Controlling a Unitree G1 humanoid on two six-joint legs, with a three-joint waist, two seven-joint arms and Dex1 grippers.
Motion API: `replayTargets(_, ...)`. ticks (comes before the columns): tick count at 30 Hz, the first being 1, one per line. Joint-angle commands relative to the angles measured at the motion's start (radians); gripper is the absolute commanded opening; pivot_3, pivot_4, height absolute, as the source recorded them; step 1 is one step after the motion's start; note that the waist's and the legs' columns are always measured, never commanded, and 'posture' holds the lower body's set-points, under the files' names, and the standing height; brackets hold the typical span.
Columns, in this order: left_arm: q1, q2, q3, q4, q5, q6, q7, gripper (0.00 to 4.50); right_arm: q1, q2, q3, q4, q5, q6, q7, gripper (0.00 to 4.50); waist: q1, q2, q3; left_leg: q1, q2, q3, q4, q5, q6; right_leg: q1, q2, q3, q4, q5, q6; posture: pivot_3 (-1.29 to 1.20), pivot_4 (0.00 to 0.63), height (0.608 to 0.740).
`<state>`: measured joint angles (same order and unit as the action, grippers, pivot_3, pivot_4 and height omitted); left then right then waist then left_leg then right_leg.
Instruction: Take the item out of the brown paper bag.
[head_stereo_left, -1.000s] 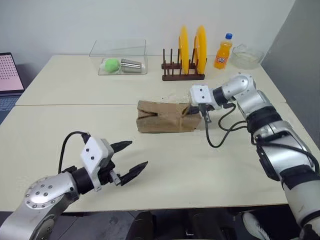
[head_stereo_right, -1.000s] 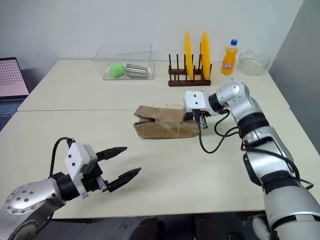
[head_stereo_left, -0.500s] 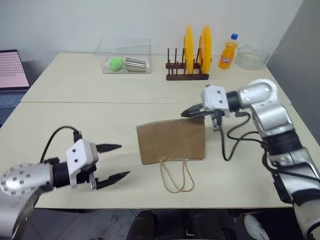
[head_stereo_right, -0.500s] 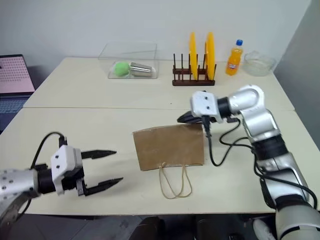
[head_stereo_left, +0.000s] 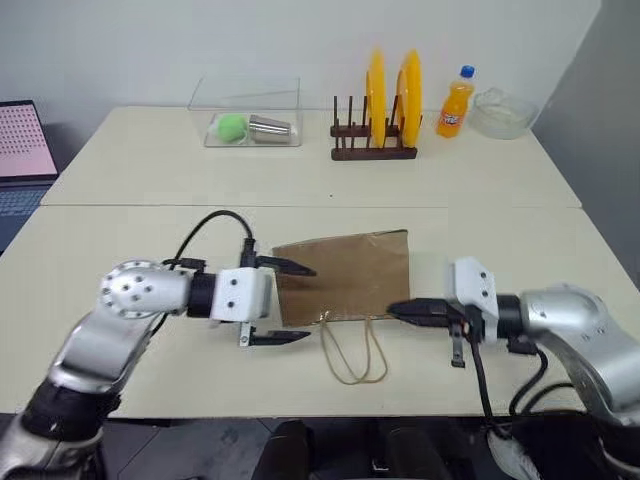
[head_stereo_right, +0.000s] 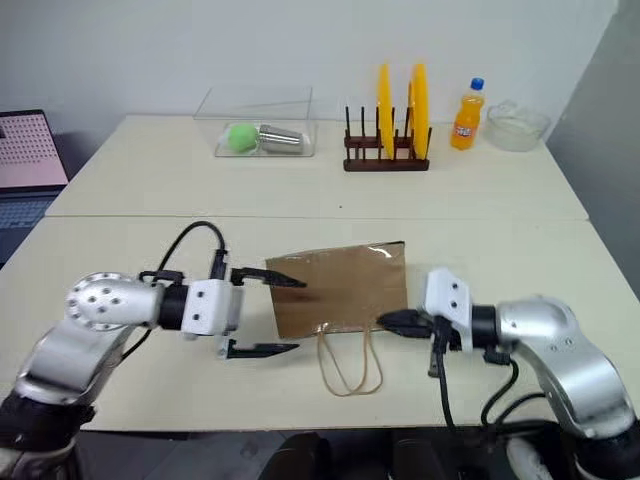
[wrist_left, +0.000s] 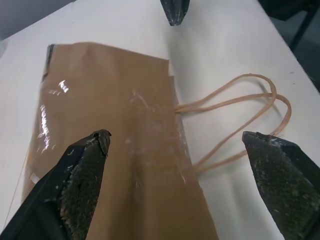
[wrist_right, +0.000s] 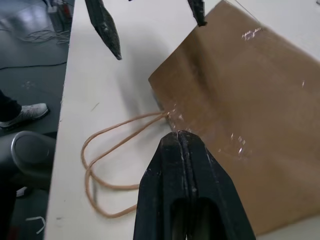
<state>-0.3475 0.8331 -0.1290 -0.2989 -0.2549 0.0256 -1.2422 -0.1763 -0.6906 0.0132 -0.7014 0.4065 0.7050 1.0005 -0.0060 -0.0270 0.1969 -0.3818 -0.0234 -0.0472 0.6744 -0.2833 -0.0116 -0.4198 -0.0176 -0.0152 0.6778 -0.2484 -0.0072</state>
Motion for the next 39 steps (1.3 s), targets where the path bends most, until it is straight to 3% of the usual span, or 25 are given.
replayTargets(1,-0.048,-0.027,-0.023,0.043,0.022,-0.058,-0.007,4.5,-0.027,0.016,-0.04,-0.111,0.054,0.051,-0.099,0.74,-0.003,0.0,0.0,0.0,0.0,0.0,0.0,0.0,0.0,0.0,0.0,0.0,0.0,0.0,0.0,0.0,0.15,0.74)
replayTargets(5,-0.058,-0.045,-0.046,0.063,0.029,-0.095,-0.027,4.5,-0.003,-0.004,-0.016,-0.149,0.041,0.055,-0.159,2.14,0.0,0.0,0.0,0.0,0.0,-0.001,0.0,0.0,0.0,0.0,0.001,0.0,0.0,0.0,0.0,0.0,0.15,0.74)
replayTargets(11,-0.048,-0.058,-0.065,0.061,0.043,-0.09,-0.025,4.5,0.097,-0.047,-0.014,-0.197,0.022,0.04,-0.223,2.14,0.005,0.0,0.0,-0.002,0.0,-0.002,0.0,0.0,0.0,0.0,0.001,0.0,-0.002,-0.001,0.002,0.0,0.15,0.74)
replayTargets(13,-0.048,-0.053,-0.075,0.07,0.054,-0.126,-0.041,4.5,0.131,-0.06,-0.028,-0.21,0.038,0.041,-0.226,2.52,0.005,-0.001,0.0,-0.001,0.0,-0.002,0.001,0.0,0.0,0.0,0.001,0.0,-0.002,-0.001,0.002,0.0,0.15,0.74)
replayTargets(19,-0.074,-0.073,-0.151,0.161,0.144,-0.327,-0.082,4.5,0.223,-0.117,-0.037,-0.252,0.046,0.043,-0.233,4.46,0.006,-0.001,0.0,-0.001,0.0,-0.001,0.001,0.0,0.0,0.001,0.001,0.0,-0.002,-0.001,0.002,0.0,0.15,0.74)
replayTargets(26,-0.152,-0.159,-0.231,0.324,0.24,-0.502,-0.057,4.5,0.29,-0.13,-0.045,-0.304,0.069,0.061,-0.272,4.46,0.007,-0.002,-0.001,-0.001,0.0,-0.002,0.001,0.0,0.0,0.001,0.001,-0.001,-0.002,0.0,0.002,0.0,0.15,0.74)
replayTargets(39,-0.201,-0.226,-0.328,0.516,0.334,-0.716,-0.034,4.5,0.383,-0.146,-0.082,-0.346,0.1,0.044,-0.346,4.46,0.006,-0.003,-0.002,0.0,0.0,-0.002,0.002,0.0,0.0,0.003,0.001,0.0,-0.002,0.0,0.003,0.0,0.15,0.74)
